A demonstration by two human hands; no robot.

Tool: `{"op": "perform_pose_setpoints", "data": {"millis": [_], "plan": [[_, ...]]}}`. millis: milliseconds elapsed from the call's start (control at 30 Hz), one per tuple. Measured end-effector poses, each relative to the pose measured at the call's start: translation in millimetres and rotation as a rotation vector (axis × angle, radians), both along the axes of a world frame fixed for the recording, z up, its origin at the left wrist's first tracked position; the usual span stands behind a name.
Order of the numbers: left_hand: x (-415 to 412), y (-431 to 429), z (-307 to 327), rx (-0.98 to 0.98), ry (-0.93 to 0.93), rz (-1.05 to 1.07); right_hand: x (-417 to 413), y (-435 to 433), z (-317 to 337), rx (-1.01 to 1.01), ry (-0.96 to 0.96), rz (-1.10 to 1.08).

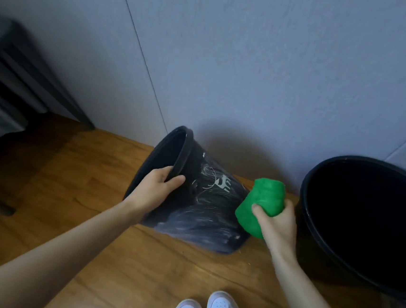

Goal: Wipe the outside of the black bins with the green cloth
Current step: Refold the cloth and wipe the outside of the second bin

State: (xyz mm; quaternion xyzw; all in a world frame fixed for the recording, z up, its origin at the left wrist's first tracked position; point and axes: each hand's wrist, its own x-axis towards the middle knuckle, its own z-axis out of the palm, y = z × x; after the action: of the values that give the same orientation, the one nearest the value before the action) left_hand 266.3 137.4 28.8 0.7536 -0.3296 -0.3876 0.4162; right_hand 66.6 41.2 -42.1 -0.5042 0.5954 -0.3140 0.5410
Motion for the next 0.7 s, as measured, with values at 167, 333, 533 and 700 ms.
{"op": "perform_pose_setpoints", "data": {"millis": [167,333,533,700], "plan": [[-9,5,-10,-0.008,0.114,0.140,27,3,15,-0.213,0.383,0.120],[-9,3,-11,-0.017,0.118,0.146,48,3,9,-0.326,0.412,0.271],[-16,-2,-8,-0.036,0.080,0.119,48,-10,-5,-0.310,0.404,0.397],[-24,-5,-5,-0.043,0.091,0.141,45,-11,-12,-0.328,0.389,0.395]]}}
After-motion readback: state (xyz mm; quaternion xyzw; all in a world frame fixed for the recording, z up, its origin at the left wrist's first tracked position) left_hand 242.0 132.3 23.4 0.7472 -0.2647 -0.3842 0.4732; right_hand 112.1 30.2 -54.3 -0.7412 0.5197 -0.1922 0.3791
